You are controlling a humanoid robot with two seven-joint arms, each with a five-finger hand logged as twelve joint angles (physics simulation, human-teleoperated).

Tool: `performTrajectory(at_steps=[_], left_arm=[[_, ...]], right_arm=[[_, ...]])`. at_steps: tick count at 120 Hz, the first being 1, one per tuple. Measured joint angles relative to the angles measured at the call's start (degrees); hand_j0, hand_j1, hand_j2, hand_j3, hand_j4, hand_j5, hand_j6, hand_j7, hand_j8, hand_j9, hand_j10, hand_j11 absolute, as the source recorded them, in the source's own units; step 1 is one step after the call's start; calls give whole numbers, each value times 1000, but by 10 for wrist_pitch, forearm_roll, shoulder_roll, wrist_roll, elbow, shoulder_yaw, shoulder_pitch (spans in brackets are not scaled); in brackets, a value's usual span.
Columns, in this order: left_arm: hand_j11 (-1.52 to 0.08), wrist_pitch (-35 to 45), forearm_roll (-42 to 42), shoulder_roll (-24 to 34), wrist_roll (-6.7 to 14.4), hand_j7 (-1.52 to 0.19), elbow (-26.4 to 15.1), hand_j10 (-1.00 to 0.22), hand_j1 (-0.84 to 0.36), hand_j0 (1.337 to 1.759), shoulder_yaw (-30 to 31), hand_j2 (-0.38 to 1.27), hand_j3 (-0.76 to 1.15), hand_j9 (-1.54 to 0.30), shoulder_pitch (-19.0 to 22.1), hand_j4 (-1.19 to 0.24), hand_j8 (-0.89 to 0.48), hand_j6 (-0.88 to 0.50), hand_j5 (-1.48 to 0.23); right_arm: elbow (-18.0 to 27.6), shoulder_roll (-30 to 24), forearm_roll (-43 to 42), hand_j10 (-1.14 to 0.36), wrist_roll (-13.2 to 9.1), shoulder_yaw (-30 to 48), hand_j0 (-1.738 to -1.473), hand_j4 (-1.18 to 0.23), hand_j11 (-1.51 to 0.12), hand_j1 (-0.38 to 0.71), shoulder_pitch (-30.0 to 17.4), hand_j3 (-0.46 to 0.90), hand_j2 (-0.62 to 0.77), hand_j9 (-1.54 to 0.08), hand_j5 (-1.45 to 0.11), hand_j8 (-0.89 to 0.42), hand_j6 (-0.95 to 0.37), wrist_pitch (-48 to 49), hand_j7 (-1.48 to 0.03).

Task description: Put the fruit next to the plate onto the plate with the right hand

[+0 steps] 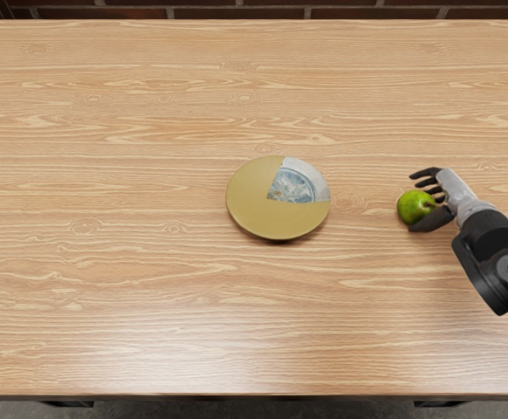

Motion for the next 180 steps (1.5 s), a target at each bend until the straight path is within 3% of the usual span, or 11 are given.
performTrajectory(at_steps=[31, 53, 67, 77, 95, 110, 123, 132, 156, 180], left_arm=[[0, 0, 0, 0, 0, 0, 0, -2, 349, 1658, 0, 1, 0, 0, 0, -2, -3, -3, 0], [0, 0, 0, 0, 0, 0, 0, -2, 349, 1658, 0, 1, 0, 0, 0, -2, -3, -3, 0], [0, 0, 0, 0, 0, 0, 0, -2, 349, 1658, 0, 1, 0, 0, 0, -2, -3, -3, 0], [0, 0, 0, 0, 0, 0, 0, -2, 349, 1658, 0, 1, 0, 0, 0, -2, -3, -3, 0], [0, 0, 0, 0, 0, 0, 0, -2, 349, 1658, 0, 1, 0, 0, 0, -2, -3, -3, 0], [0, 0, 0, 0, 0, 0, 0, -2, 349, 1658, 0, 1, 0, 0, 0, -2, -3, -3, 0], [0, 0, 0, 0, 0, 0, 0, -2, 349, 1658, 0, 1, 0, 0, 0, -2, -3, -3, 0], [0, 0, 0, 0, 0, 0, 0, -2, 349, 1658, 0, 1, 0, 0, 0, -2, -3, -3, 0], [0, 0, 0, 0, 0, 0, 0, -2, 349, 1658, 0, 1, 0, 0, 0, -2, -3, -3, 0], [0, 0, 0, 0, 0, 0, 0, -2, 349, 1658, 0, 1, 0, 0, 0, -2, -3, -3, 0]], right_arm=[[-19, 17, -1, -378, 0, 0, -1658, -373, -469, 96, 2, 0, -62, -482, -482, -375, -376, 0, -480], [-31, 26, -4, -202, 1, 0, -1660, -384, -859, 90, 5, 33, -89, -466, -465, -385, -375, 1, -479], [-34, 28, -4, -171, 0, 0, -1662, -389, -928, 67, 6, 60, -139, -466, -466, -390, -377, 0, -483], [-35, 29, -2, -174, -1, 1, -1666, -396, -932, 64, 7, 43, -124, -476, -478, -398, -384, 0, -494], [-35, 30, 0, -334, 0, 1, -1658, -434, -754, 132, 10, 0, -85, -549, -550, -436, -430, 0, -555], [-36, 30, 0, -418, 0, 1, -1657, -476, -719, 168, 13, 0, -13, -613, -614, -434, -431, 1, -615], [-35, 29, 0, -504, 0, 1, -1656, -539, -775, 203, 15, 0, 58, -712, -711, -388, -388, 3, -705], [-35, 29, 0, -553, 0, 1, -1654, -508, -826, 215, 15, 0, 66, -782, -781, -345, -348, 4, -766], [-35, 29, 11, -510, 0, 5, -1653, -453, -905, 226, 21, 0, 78, -891, -885, -284, -289, 5, -859], [-35, 30, 67, -503, 0, 7, -1652, -427, -930, 238, 71, 0, 85, -923, -925, -259, -260, 24, -888]])
